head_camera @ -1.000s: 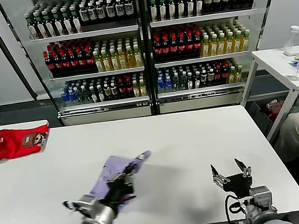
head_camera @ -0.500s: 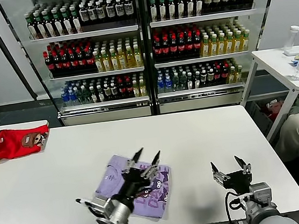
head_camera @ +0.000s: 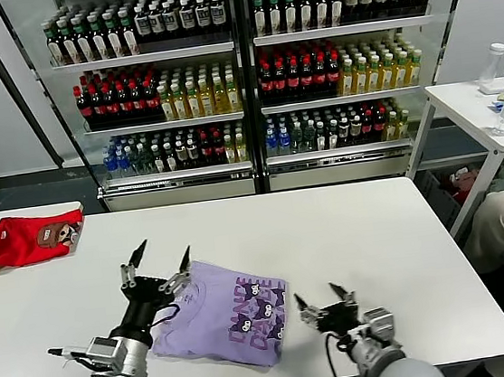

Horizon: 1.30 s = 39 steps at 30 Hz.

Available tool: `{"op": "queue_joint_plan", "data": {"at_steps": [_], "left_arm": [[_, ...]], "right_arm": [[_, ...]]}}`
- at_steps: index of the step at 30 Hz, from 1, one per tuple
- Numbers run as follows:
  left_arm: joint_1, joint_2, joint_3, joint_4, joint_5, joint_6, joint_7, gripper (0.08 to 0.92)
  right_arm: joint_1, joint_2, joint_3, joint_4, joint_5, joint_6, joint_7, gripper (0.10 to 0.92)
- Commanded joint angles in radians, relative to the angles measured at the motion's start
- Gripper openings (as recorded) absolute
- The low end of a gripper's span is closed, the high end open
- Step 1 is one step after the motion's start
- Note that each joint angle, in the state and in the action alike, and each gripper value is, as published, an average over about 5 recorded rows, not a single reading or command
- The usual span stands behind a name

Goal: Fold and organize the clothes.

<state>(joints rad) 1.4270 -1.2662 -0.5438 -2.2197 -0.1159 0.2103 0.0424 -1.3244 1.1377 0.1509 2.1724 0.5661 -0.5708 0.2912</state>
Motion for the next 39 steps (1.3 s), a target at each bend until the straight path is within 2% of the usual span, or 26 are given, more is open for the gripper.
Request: {"op": "queue_joint_plan", "data": {"at_steps": [1, 14, 17, 30, 36, 39], "left_arm": [[0.027, 0.007, -0.100, 0.024, 0.053, -0.065, 0.008, 0.823], [0.016, -0.008, -0.098, 0.052, 0.051, -0.063, 0.007, 0.823], [0.016, -0.010, -0.098, 0.054, 0.051, -0.063, 0.006, 0.823], [0.009, -0.015, -0.098, 0.060, 0.051, -0.063, 0.001, 0.823], [-0.004, -0.017, -0.101, 0.091, 0.051, -0.067, -0.001, 0.823], [-0.012, -0.020, -0.101, 0.116, 0.051, -0.074, -0.003, 0.823]], "right_arm": [[0.137, -0.001, -0.193, -0.120, 0.232, -0.008, 0.080, 0.823], [0.144, 0.008, -0.227, -0.140, 0.286, -0.008, 0.122, 0.822], [0.147, 0.010, -0.226, -0.143, 0.294, -0.007, 0.125, 0.794], [0.161, 0.003, -0.184, -0.127, 0.281, -0.007, 0.126, 0.433], [0.243, -0.043, -0.120, -0.134, 0.203, -0.009, 0.053, 0.260], [0.288, -0.069, -0.072, -0.137, 0.209, -0.011, 0.018, 0.174]]}}
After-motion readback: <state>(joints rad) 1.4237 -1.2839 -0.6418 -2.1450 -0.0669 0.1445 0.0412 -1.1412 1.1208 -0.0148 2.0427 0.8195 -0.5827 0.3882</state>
